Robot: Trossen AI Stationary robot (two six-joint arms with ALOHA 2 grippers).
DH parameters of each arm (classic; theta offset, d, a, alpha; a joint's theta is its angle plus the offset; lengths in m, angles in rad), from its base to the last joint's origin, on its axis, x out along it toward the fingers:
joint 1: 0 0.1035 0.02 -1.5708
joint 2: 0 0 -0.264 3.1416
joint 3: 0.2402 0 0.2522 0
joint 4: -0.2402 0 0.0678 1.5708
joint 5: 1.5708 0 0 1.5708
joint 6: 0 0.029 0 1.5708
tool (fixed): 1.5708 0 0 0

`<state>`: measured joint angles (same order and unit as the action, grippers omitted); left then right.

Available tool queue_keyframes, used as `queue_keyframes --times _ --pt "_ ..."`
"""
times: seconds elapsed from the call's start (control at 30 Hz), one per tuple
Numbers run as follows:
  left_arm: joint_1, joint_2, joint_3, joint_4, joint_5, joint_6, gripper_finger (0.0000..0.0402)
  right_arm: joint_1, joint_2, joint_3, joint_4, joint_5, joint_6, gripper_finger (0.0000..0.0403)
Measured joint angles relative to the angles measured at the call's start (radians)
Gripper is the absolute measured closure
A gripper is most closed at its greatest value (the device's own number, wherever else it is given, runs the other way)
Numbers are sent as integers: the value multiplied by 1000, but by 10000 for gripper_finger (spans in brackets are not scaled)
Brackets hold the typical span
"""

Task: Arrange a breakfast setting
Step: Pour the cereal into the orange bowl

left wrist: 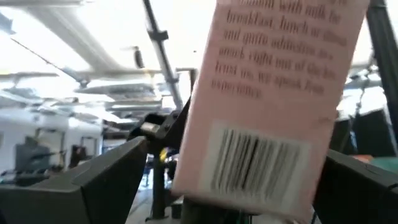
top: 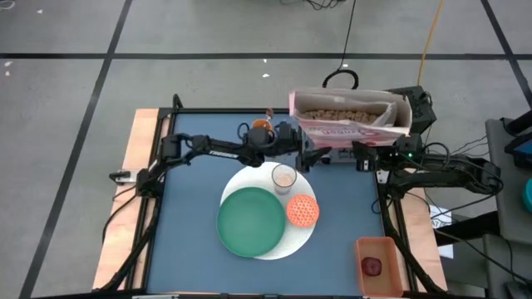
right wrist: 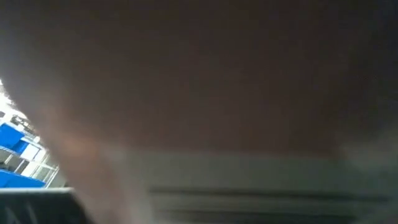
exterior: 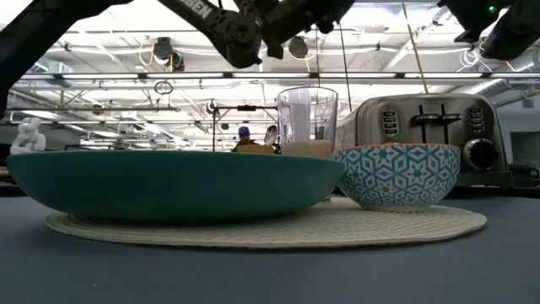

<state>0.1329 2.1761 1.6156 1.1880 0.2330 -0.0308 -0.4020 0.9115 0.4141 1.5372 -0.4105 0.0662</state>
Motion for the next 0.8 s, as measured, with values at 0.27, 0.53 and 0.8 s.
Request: queue_keyframes --times 0.27,0.53,0.8 --pt "-2 0 59 -37 54 48 9 6 0 0 -2 67 -7 170" --pt "3 0 147 -135 58 54 9 5 28 0 -8 71 -8 170" --pt "3 0 289 -532 57 48 9 5 39 0 22 73 -3 170"
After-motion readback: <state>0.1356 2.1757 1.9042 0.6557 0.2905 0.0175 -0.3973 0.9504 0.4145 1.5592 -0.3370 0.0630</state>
